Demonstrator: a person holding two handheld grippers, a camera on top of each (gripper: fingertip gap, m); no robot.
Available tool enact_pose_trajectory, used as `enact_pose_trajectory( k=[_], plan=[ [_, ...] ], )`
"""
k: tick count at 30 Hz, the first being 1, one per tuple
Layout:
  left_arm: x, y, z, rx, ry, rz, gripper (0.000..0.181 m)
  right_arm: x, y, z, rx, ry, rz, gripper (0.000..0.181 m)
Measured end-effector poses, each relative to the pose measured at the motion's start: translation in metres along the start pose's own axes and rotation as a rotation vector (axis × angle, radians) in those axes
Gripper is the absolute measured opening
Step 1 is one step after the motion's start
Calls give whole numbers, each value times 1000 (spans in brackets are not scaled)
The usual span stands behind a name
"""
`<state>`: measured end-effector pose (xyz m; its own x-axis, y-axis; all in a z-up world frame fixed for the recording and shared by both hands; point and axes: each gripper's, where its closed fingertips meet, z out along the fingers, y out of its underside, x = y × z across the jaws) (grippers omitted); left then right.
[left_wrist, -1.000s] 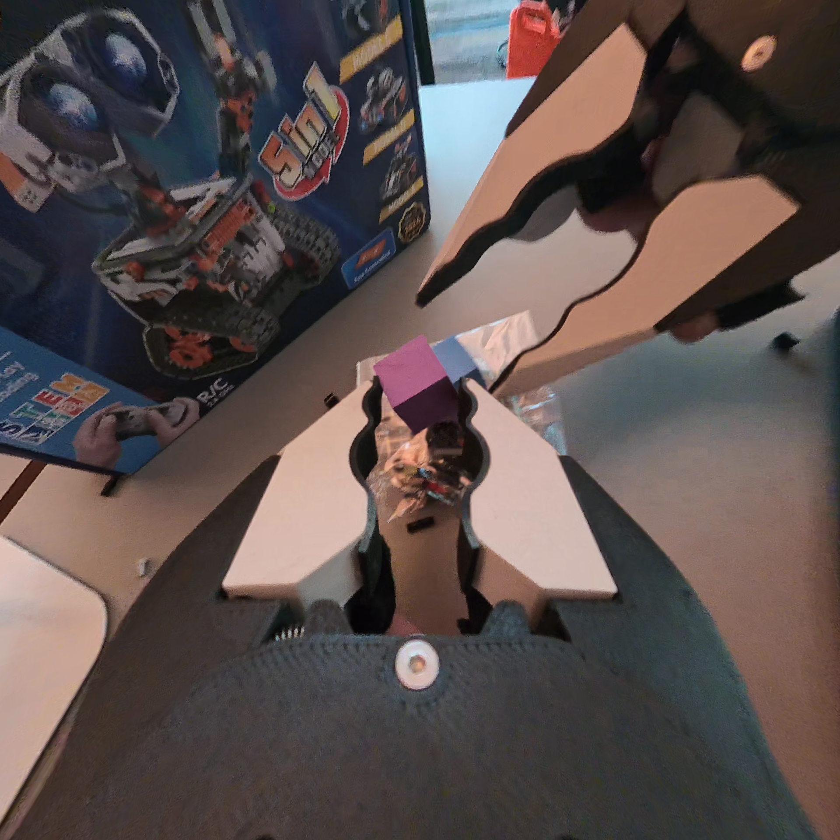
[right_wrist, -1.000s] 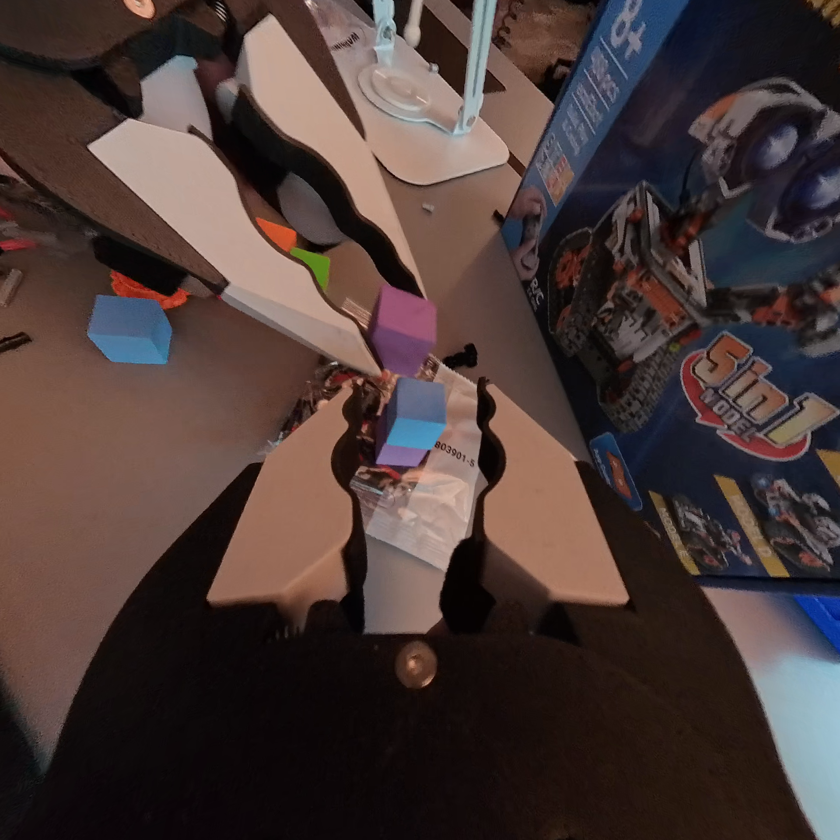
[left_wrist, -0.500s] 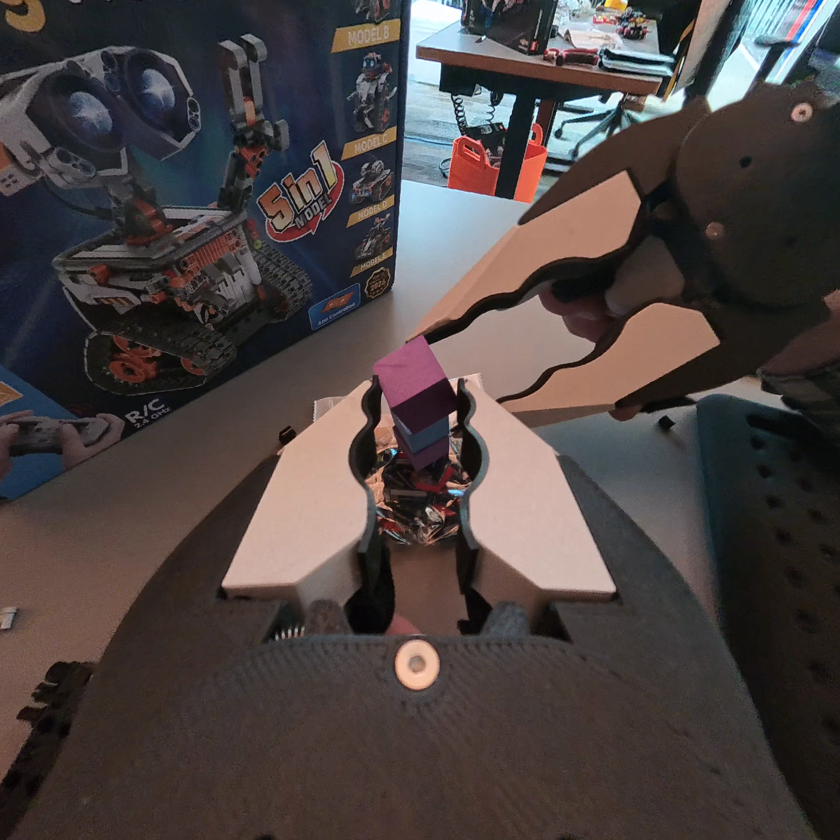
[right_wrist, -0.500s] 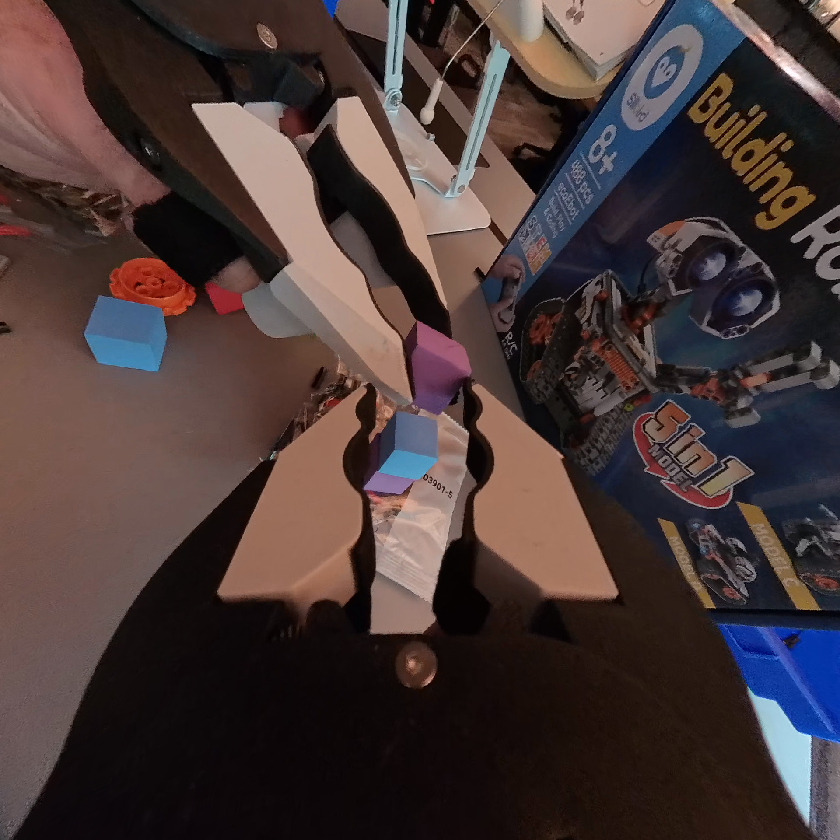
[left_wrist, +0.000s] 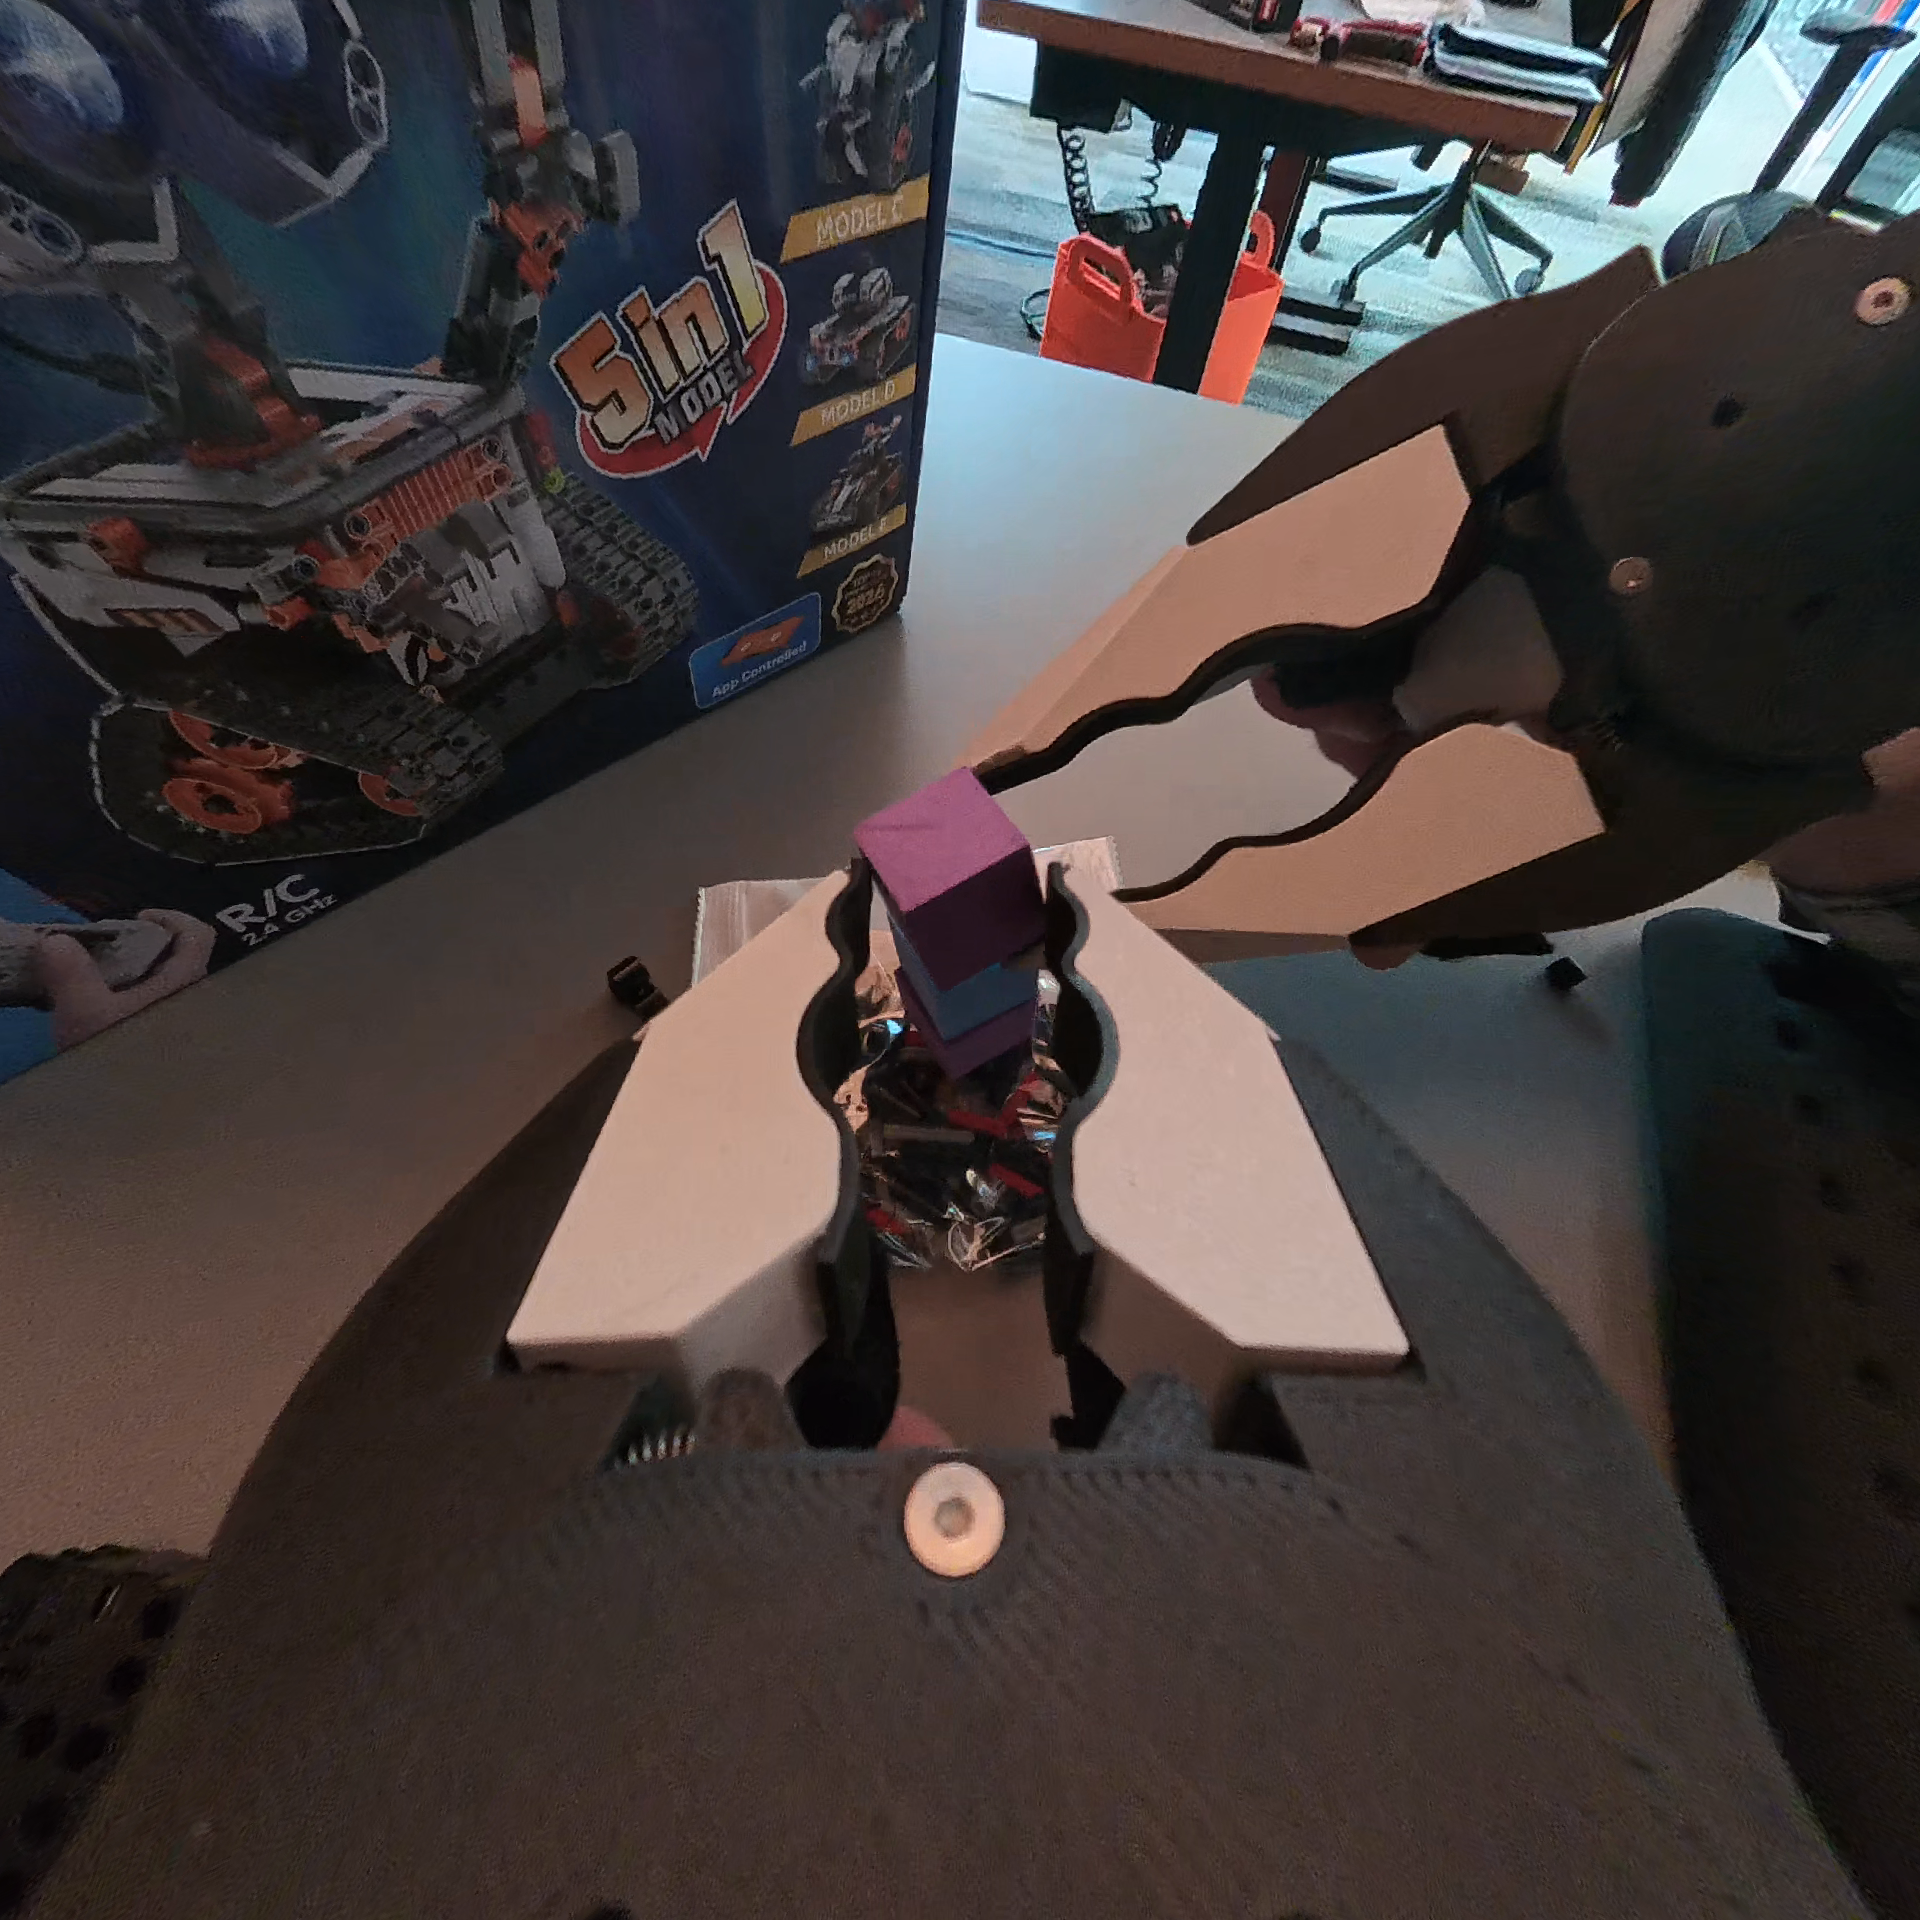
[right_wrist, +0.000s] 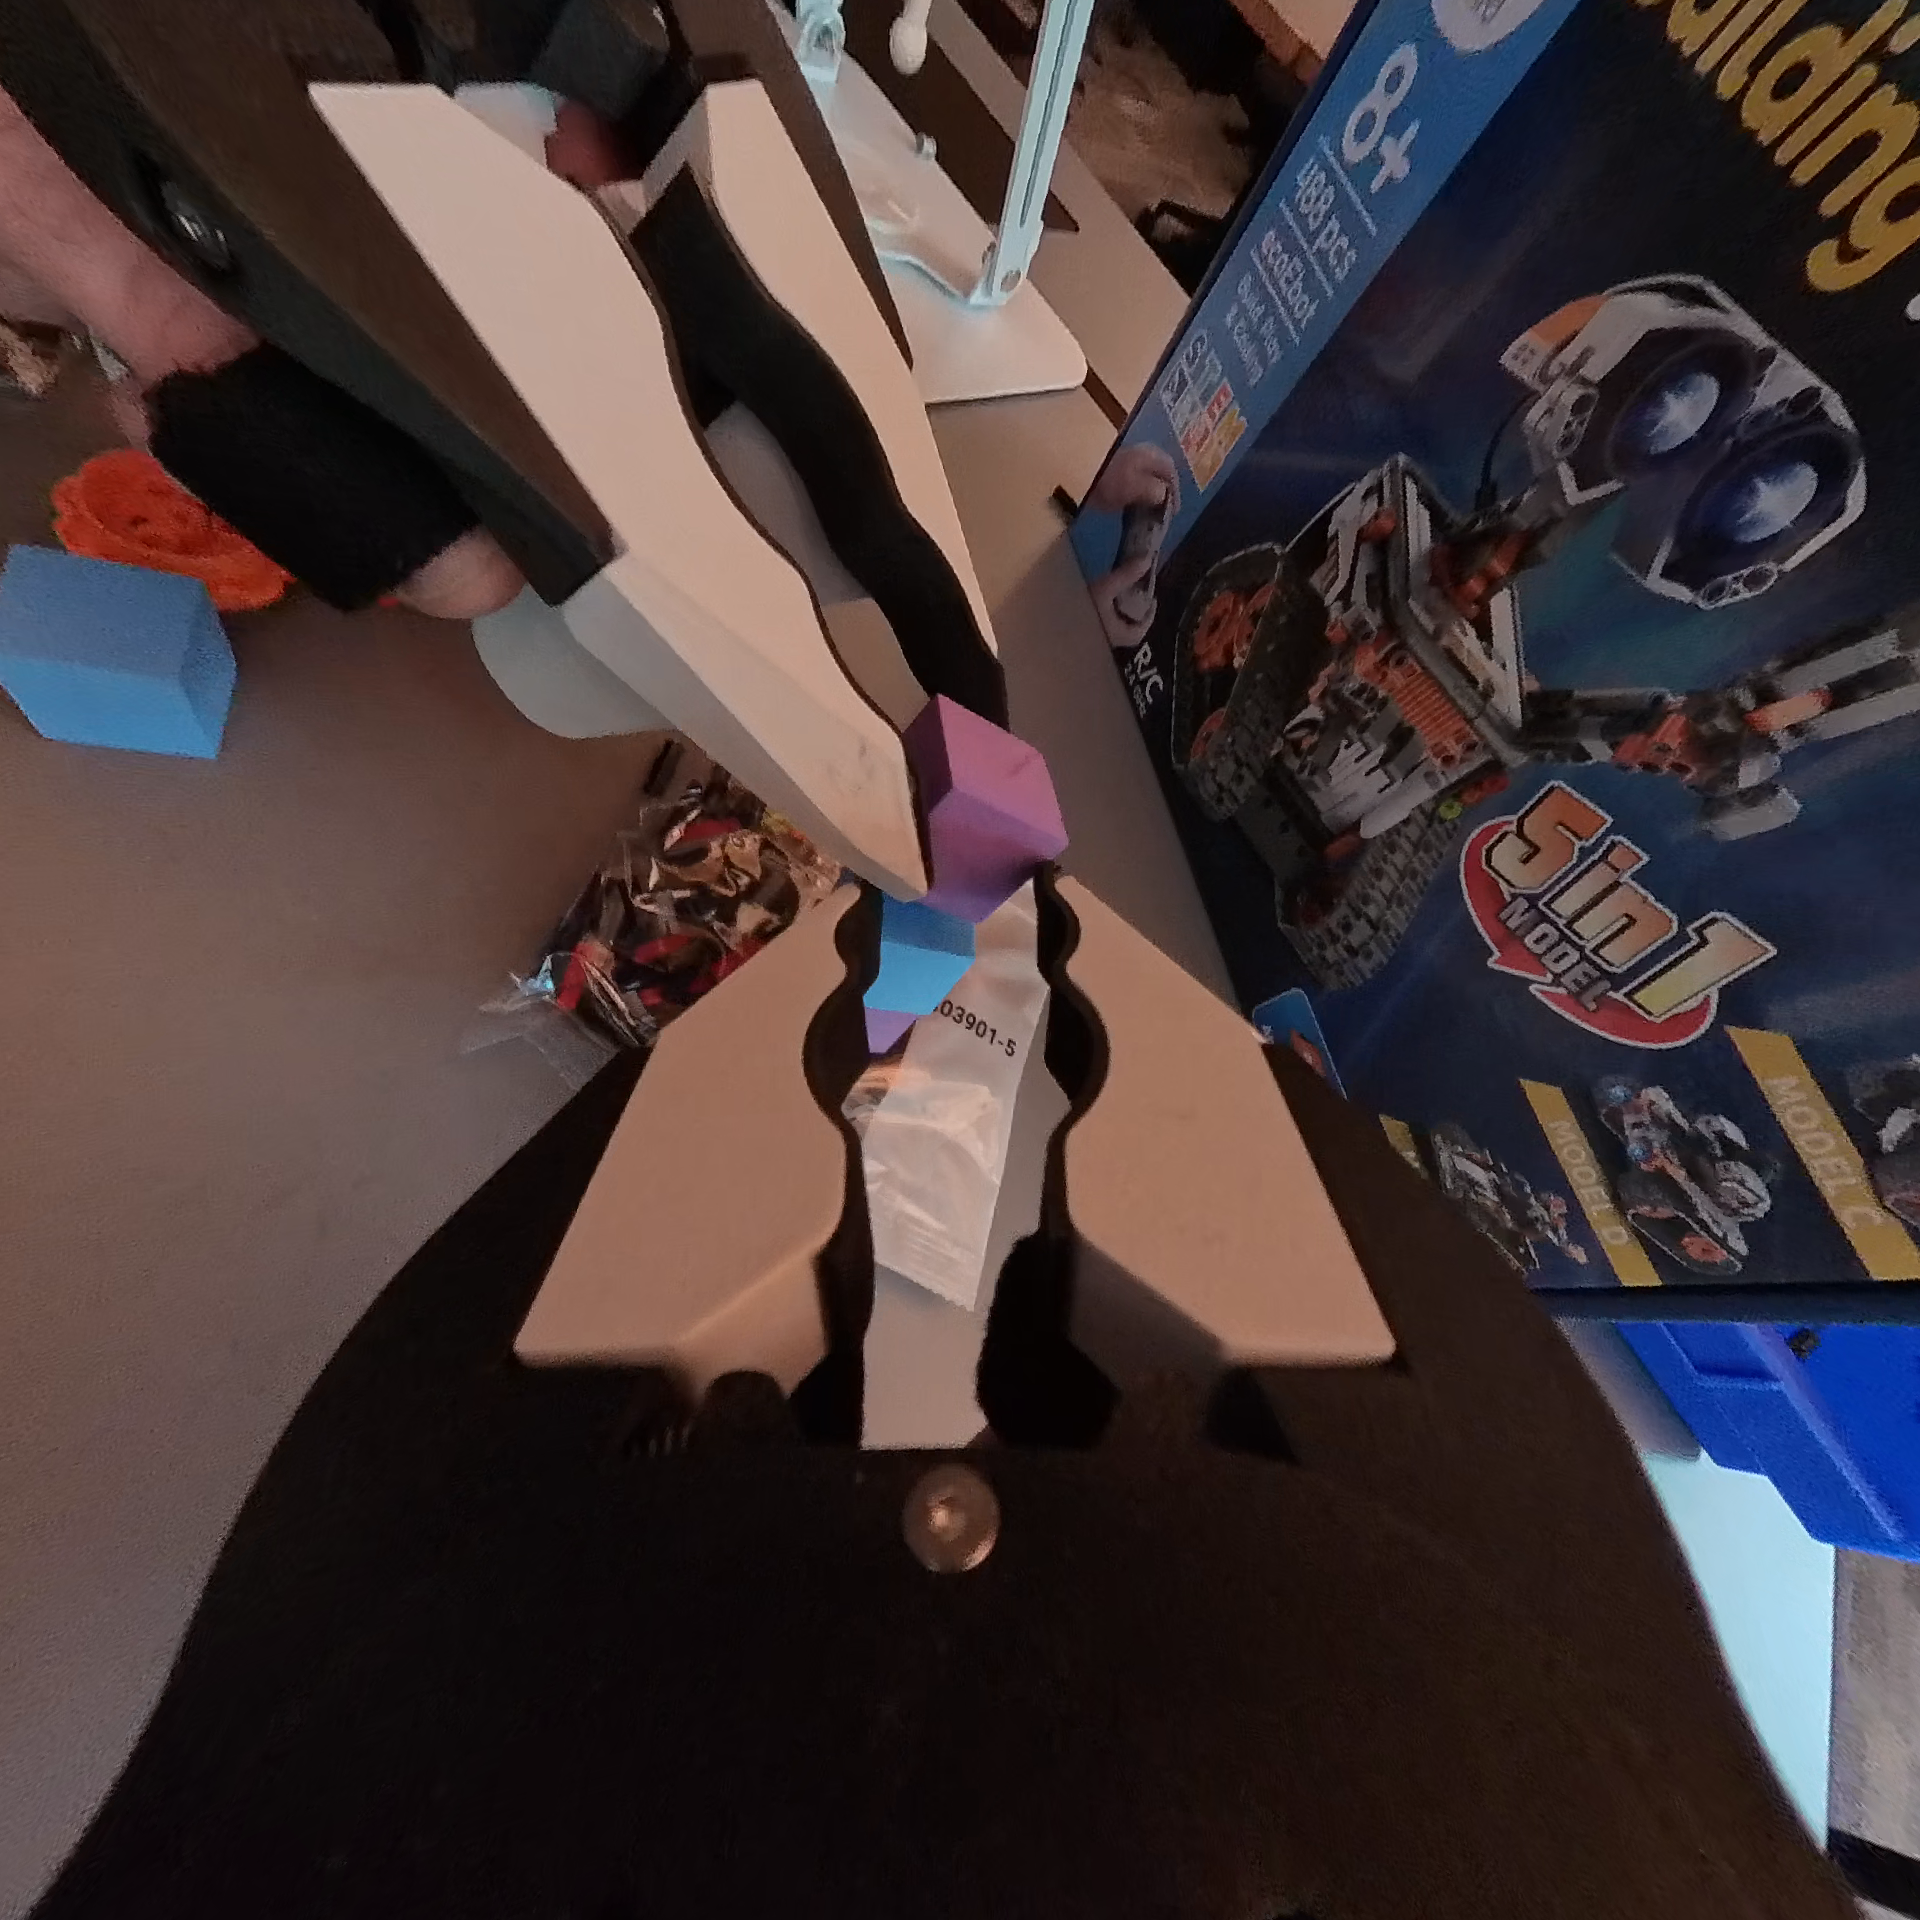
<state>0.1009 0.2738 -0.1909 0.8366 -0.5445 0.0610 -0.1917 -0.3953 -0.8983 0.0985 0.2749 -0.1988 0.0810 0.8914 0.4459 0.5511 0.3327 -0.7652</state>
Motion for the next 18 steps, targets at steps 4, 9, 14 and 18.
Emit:
enact_pose_trajectory(
  k=[4,9,14,18],
  plan=[
    [3,2,1,-11,9,4,34,-1,5,-2,-10,-19,19,32],
    [3,4,1,-22,4,23,33,1,7,-7,-14,-20,30,33],
    [4,8,4,-32,9,27,31,1,9,-10,-13,-41,63,34],
    [4,6,4,-37,-15,65,31,-2,16,-13,-33,-68,92,34]
  ],
)
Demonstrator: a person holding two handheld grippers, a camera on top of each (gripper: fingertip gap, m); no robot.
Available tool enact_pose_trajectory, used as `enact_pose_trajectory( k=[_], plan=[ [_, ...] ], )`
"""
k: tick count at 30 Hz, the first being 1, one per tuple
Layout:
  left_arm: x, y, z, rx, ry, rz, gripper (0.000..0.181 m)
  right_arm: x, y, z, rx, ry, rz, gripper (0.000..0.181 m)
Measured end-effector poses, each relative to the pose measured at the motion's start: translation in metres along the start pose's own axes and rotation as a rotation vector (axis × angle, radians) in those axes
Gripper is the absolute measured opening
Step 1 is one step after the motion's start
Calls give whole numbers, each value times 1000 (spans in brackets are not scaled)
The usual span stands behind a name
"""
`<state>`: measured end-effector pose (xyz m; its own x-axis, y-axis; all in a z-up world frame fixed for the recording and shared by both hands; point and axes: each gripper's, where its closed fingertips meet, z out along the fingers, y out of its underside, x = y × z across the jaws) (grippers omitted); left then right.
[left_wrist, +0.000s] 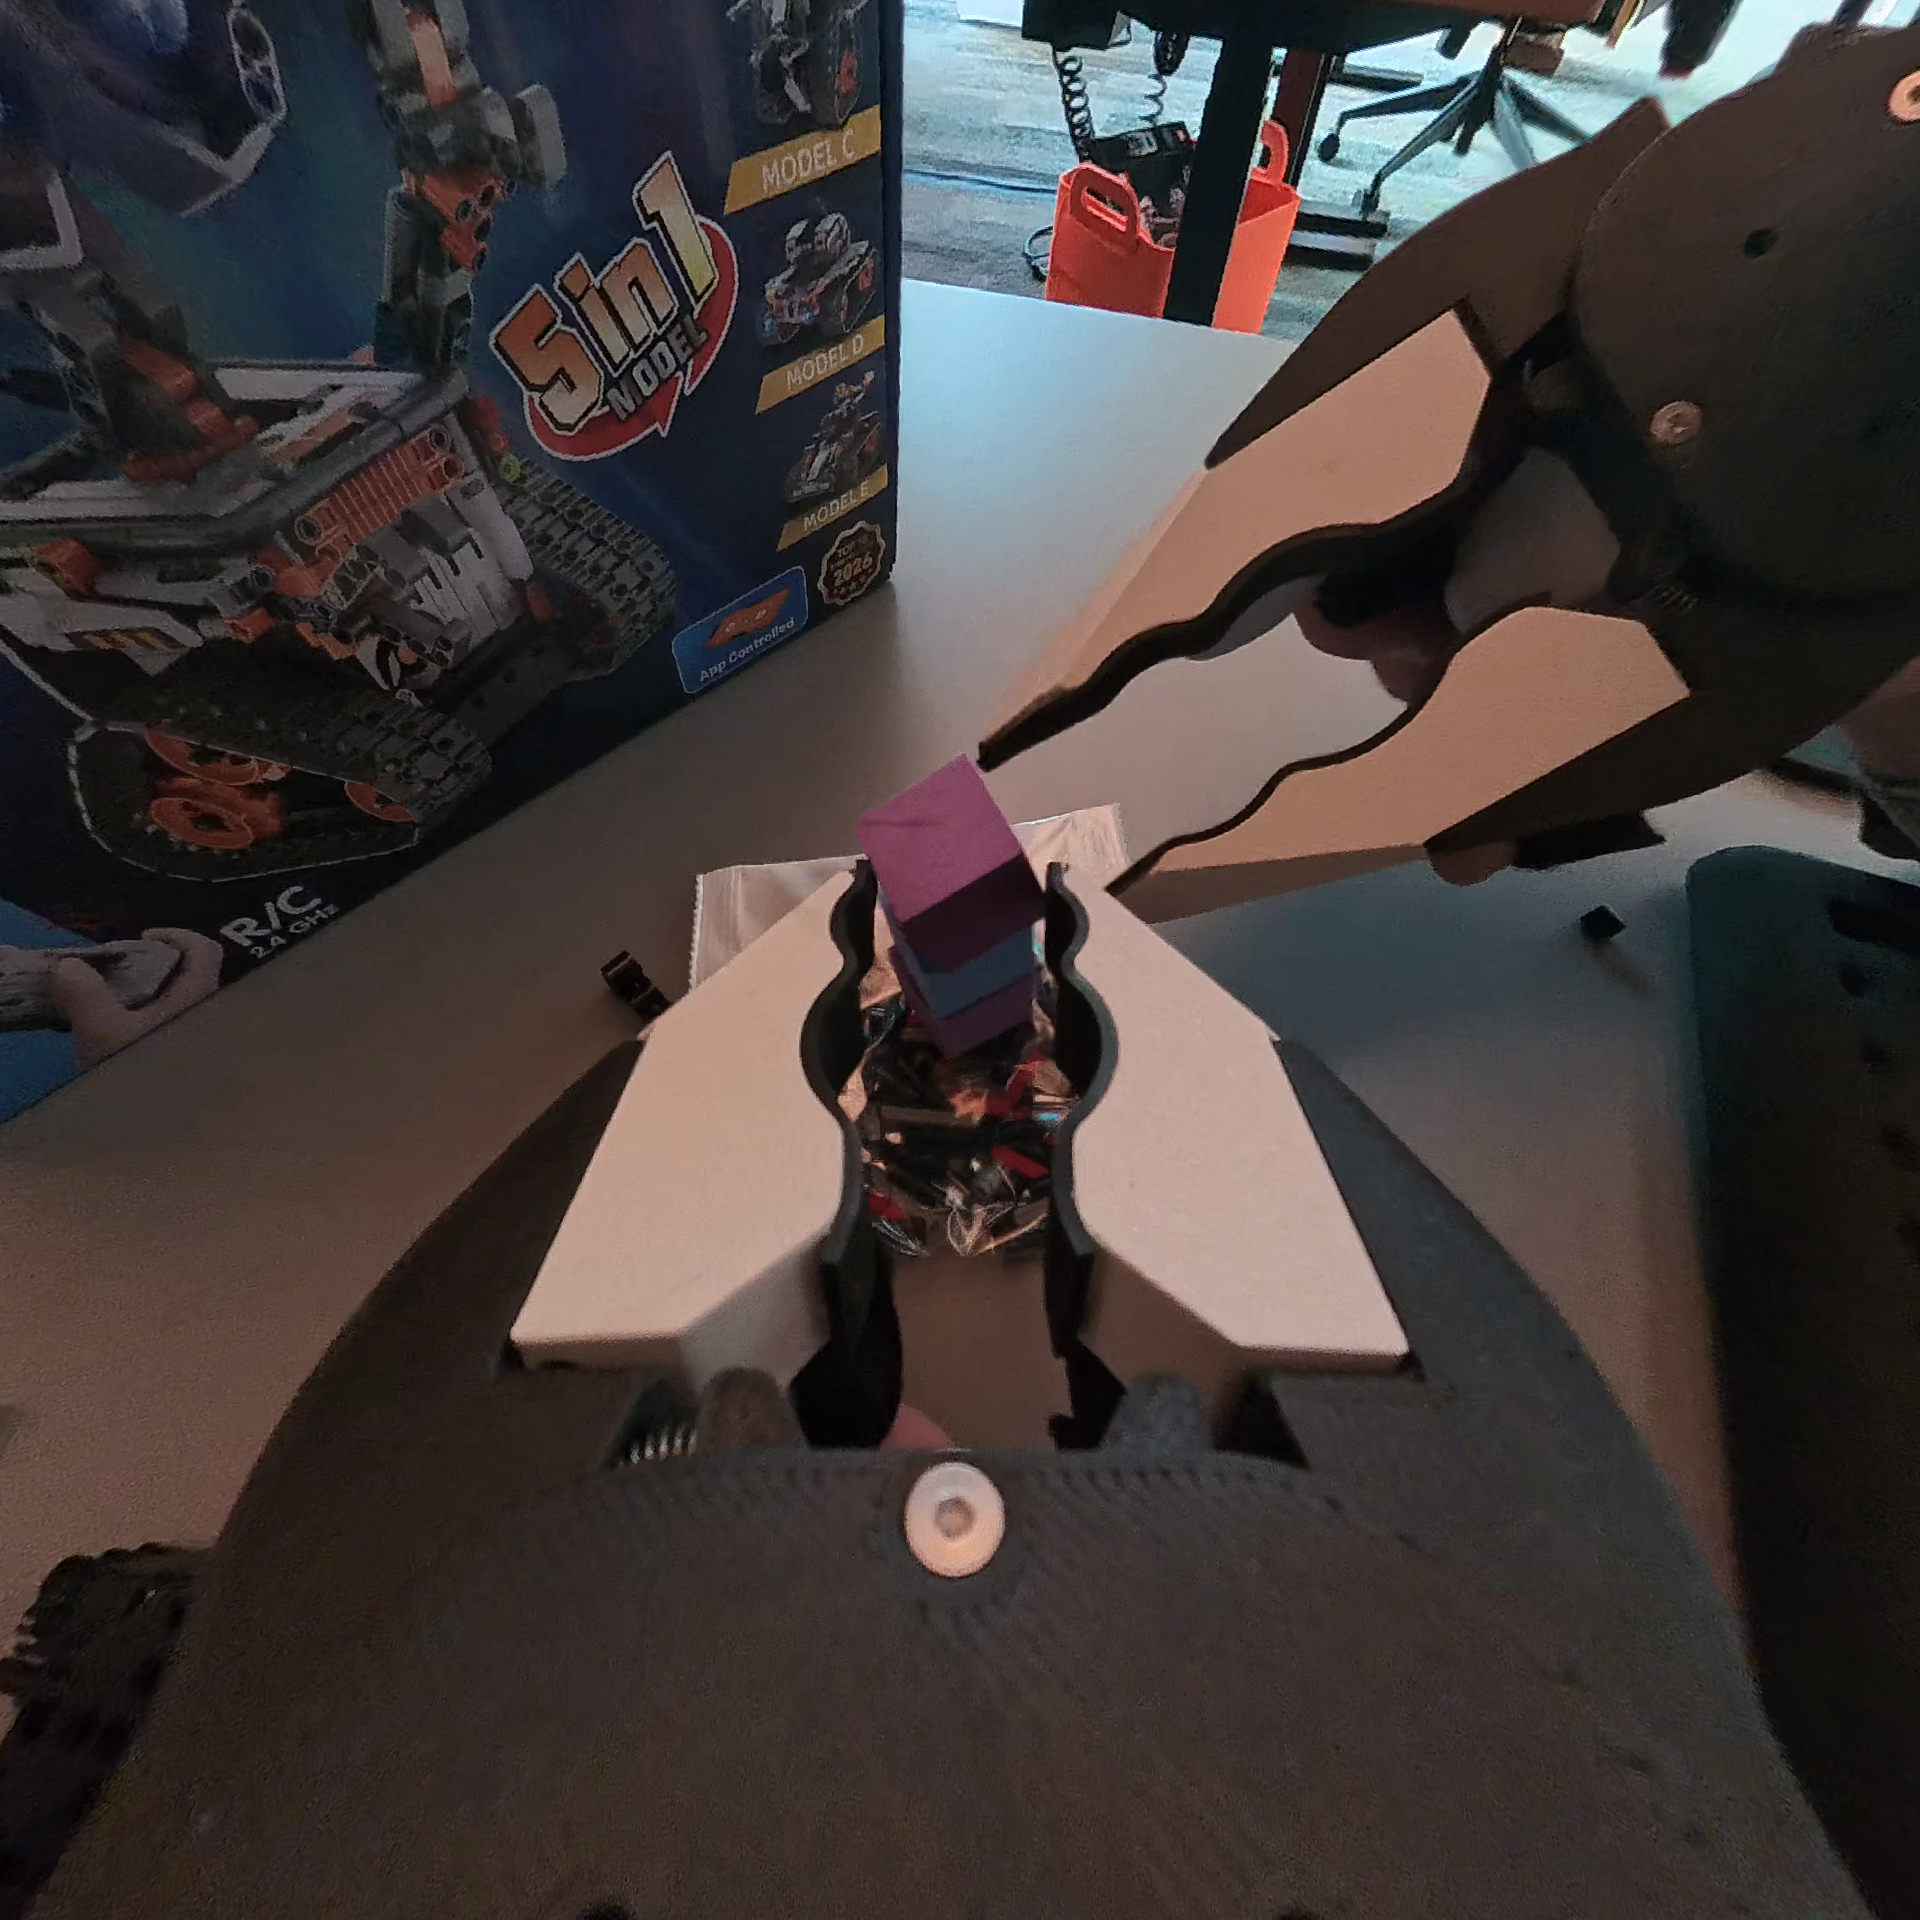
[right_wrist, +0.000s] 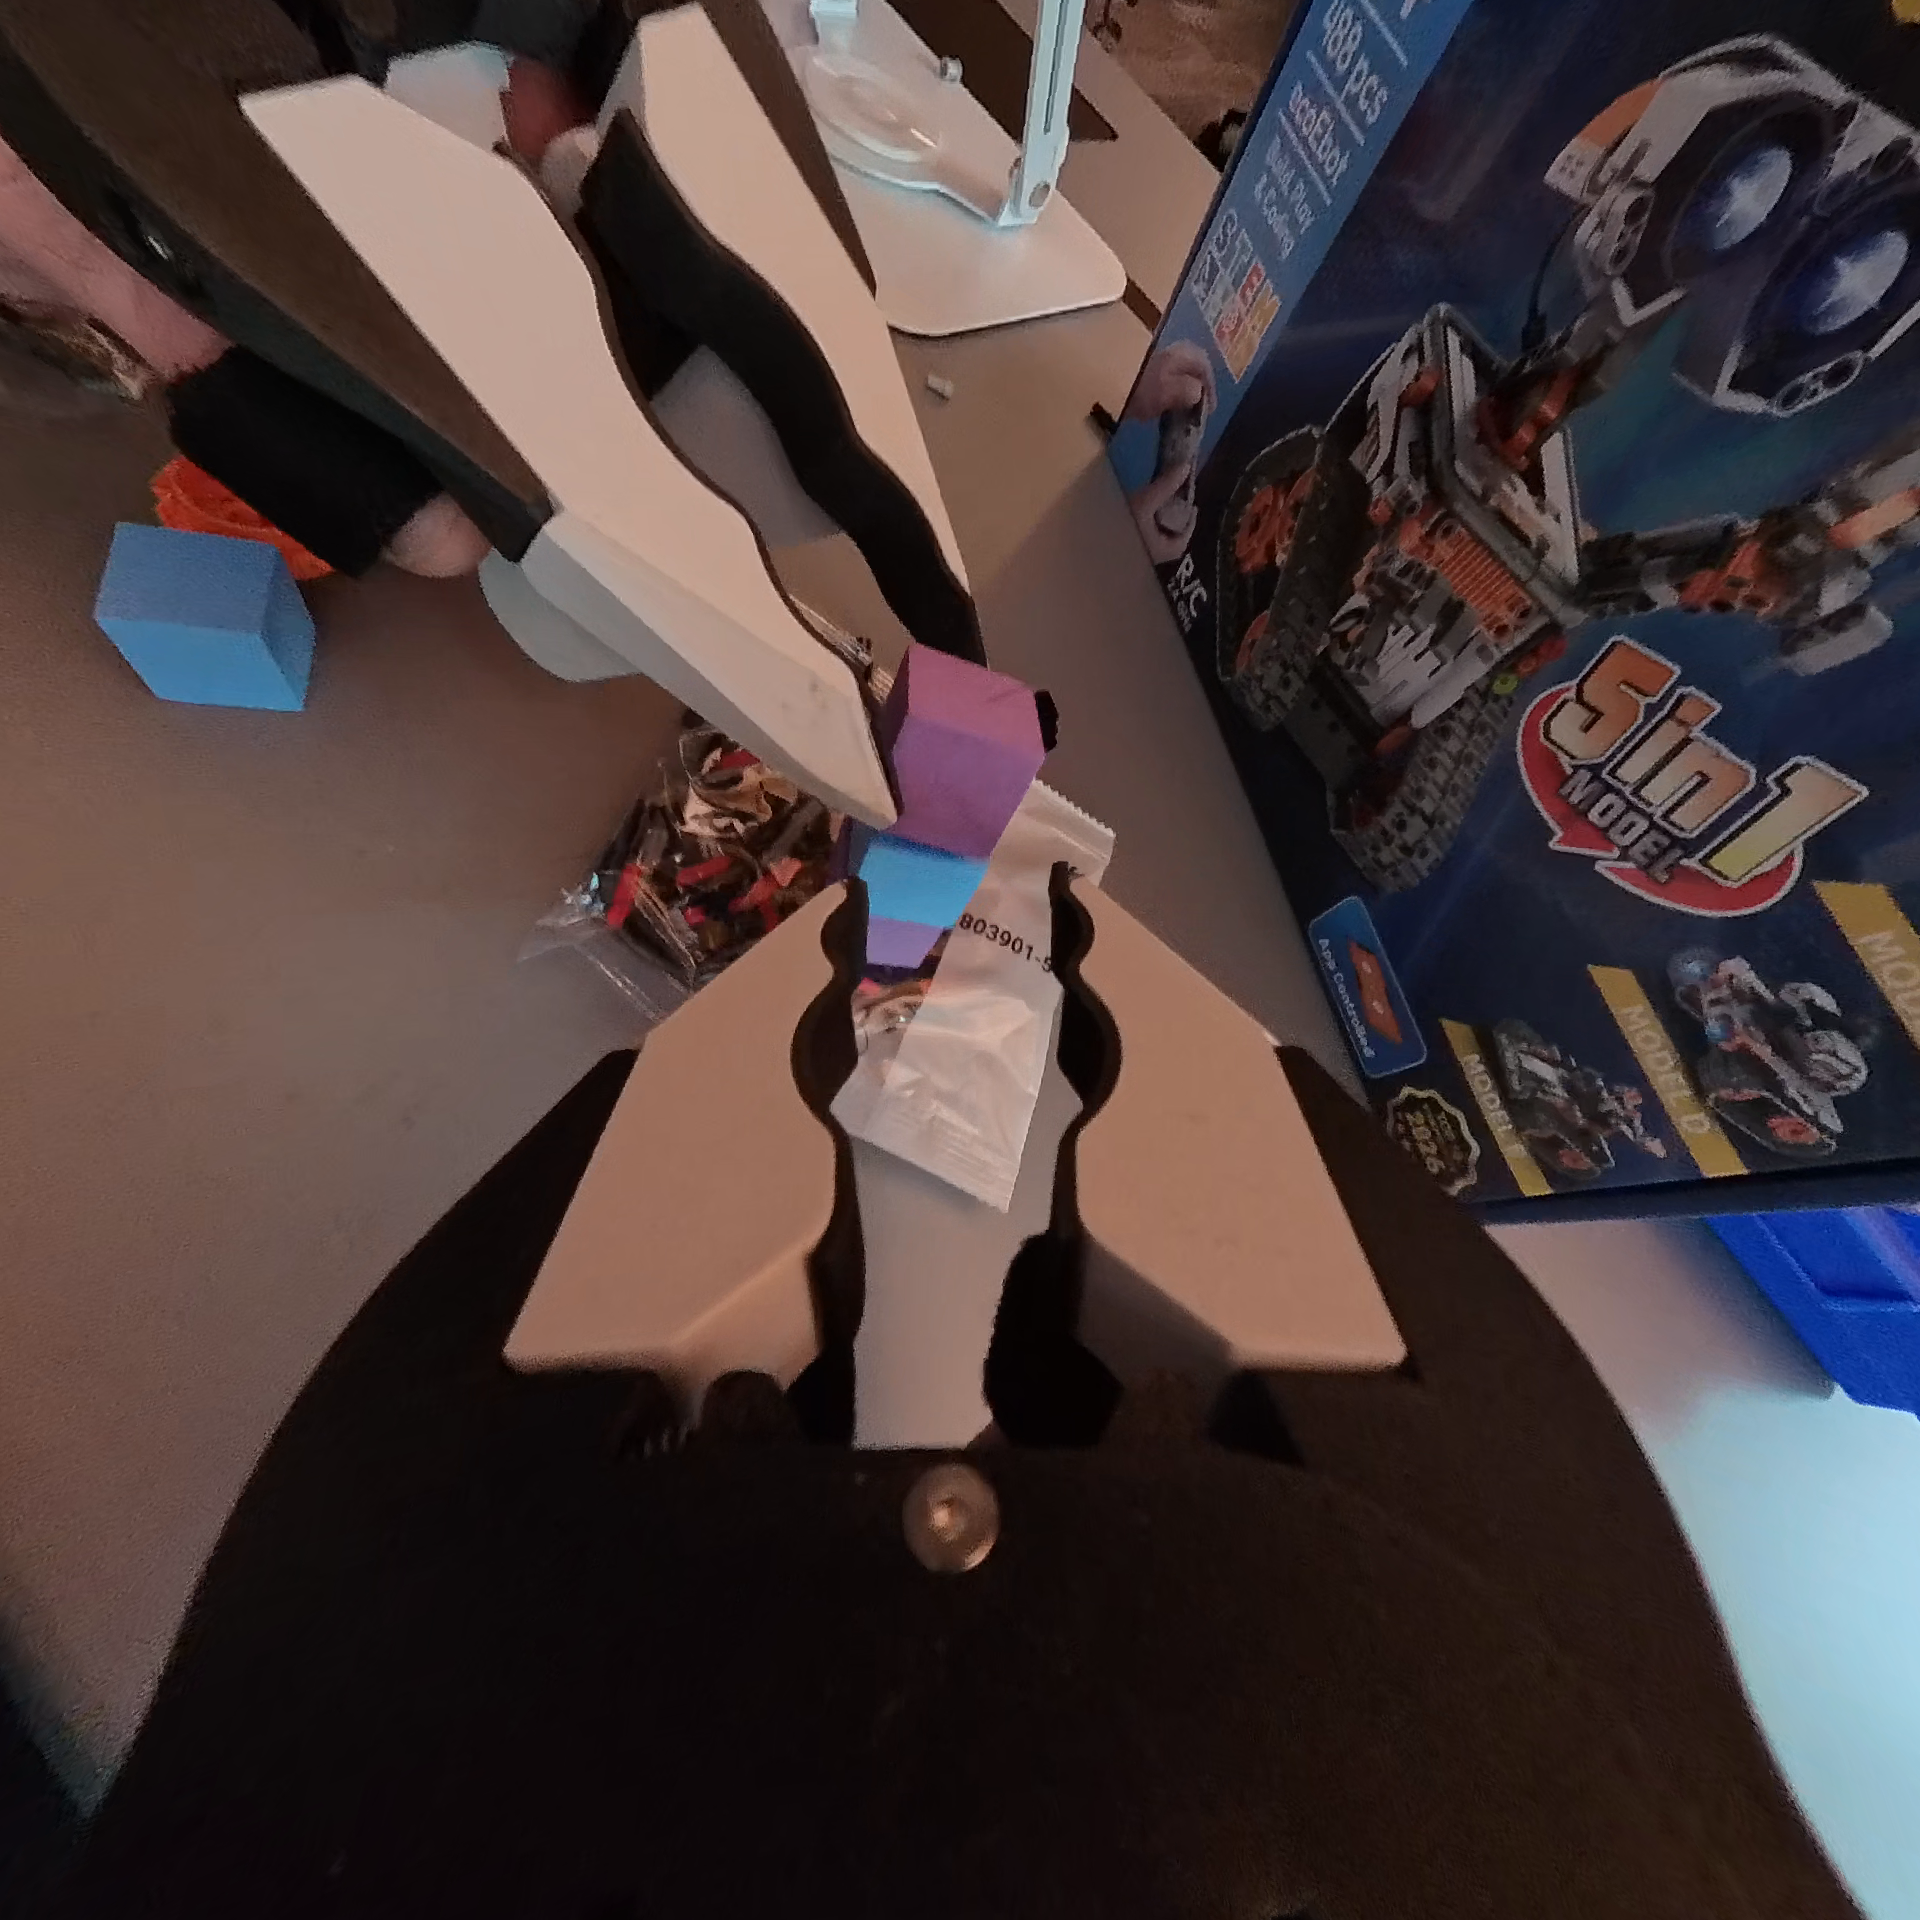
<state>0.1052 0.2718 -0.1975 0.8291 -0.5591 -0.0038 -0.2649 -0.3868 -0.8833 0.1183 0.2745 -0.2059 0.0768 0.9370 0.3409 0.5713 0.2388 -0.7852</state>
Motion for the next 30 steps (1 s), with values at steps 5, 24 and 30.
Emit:
enact_pose_trajectory(
  k=[5,24,30],
  plan=[
    [2,3,4,-28,-25,53,33,-5,16,7,-77,-23,16,38],
    [-3,2,-1,-19,-43,37,26,-14,24,37,-171,-36,52,26],
    [-8,3,-6,-25,-55,28,26,-20,20,40,-160,-53,44,27]
  ],
)
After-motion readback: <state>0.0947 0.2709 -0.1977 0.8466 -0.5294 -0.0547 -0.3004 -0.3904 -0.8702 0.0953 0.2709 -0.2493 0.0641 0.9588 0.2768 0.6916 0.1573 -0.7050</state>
